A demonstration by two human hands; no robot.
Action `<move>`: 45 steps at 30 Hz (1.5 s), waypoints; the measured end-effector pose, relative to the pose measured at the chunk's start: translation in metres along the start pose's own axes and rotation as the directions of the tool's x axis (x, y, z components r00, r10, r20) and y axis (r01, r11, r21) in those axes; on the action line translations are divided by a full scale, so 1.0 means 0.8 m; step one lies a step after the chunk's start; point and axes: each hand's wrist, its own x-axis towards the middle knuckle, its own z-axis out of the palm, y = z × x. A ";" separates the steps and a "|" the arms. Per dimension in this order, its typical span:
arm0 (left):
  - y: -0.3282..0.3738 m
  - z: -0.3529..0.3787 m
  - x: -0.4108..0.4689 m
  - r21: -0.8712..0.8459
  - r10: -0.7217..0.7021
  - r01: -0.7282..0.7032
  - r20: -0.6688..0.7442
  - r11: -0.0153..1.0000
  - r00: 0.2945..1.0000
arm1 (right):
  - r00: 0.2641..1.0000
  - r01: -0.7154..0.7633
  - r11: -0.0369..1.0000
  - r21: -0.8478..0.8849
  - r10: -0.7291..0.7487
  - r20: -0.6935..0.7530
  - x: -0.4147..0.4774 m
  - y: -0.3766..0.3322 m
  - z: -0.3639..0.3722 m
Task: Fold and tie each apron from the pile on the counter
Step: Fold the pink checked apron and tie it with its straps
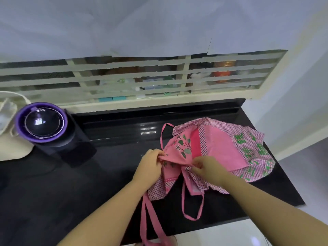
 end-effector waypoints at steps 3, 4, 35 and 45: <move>0.004 -0.068 0.014 0.019 0.027 -0.024 -0.149 1.000 0.988 | 0.997 -0.002 0.995 0.102 0.011 -0.082 0.006 -0.024 -0.031; 0.003 -0.092 0.016 0.032 0.017 -0.011 -0.189 0.999 0.982 | 0.992 -0.003 0.988 0.155 0.022 -0.124 0.008 -0.033 -0.045; 0.317 -0.411 -0.051 -0.898 0.253 -0.371 -0.312 0.236 0.916 | 0.785 0.570 0.758 0.318 -0.388 -0.483 -0.068 -0.303 -0.239; 0.336 -0.439 -0.087 -0.872 0.273 -0.468 -0.420 0.142 0.865 | 0.582 0.643 0.739 0.202 -0.301 -0.755 -0.015 -0.372 -0.253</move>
